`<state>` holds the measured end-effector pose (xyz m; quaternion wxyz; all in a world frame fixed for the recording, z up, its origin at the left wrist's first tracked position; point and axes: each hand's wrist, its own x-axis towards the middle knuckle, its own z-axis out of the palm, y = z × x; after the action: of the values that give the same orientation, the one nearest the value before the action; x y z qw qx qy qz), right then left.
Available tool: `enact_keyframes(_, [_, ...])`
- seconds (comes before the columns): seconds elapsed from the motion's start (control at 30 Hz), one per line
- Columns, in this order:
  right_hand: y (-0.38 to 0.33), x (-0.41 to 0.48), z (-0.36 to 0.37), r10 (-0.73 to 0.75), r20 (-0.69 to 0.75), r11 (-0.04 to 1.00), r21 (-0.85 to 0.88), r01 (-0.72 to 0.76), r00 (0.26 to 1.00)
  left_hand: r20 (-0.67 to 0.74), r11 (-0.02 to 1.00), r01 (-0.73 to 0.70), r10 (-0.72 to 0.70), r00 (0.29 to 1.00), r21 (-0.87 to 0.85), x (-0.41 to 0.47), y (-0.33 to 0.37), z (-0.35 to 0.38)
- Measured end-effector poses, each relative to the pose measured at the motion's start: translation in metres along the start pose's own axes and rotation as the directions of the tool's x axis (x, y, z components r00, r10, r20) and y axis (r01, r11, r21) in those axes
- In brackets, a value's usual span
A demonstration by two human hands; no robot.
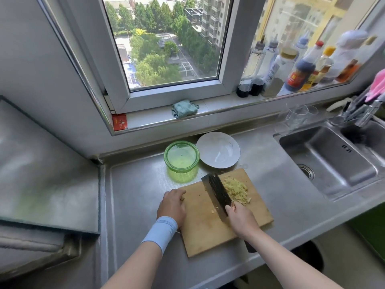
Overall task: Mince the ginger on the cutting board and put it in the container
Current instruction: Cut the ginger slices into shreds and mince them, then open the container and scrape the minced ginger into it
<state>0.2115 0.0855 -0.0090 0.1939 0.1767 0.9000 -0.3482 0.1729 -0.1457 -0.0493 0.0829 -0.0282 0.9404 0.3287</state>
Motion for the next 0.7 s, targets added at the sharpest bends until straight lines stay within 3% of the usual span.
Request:
enact_keyframes(0.17, [0.011, 0.007, -0.031, 0.073, -0.076, 0.997, -0.027, -0.075, 0.994, 0.014, 1.0, -0.011, 0.011, 1.0, 0.017, 0.003, 0.003, 0.005])
enact_keyframes(0.43, [0.018, 0.016, -0.044, -0.091, 0.161, 0.996, -0.011, 0.094, 0.983, -0.002, 1.0, 0.02, -0.02, 1.0, -0.008, 0.004, 0.04, 0.019])
enact_keyframes(0.57, [0.033, 0.028, -0.056, -0.098, 0.113, 0.993, -0.054, 0.105, 0.989, 0.004, 0.998, 0.057, -0.057, 0.998, 0.005, 0.001, 0.053, 0.02])
enact_keyframes(0.63, [0.034, 0.03, -0.064, -0.189, 0.096, 0.979, -0.06, 0.196, 0.977, -0.082, 0.998, 0.058, -0.058, 0.995, -0.002, 0.002, 0.057, 0.019])
enact_keyframes(0.7, [0.036, 0.033, -0.069, -0.297, 0.111, 0.937, -0.156, 0.312, 0.948, -0.289, 0.998, 0.04, -0.053, 0.956, -0.051, 0.001, 0.062, 0.018])
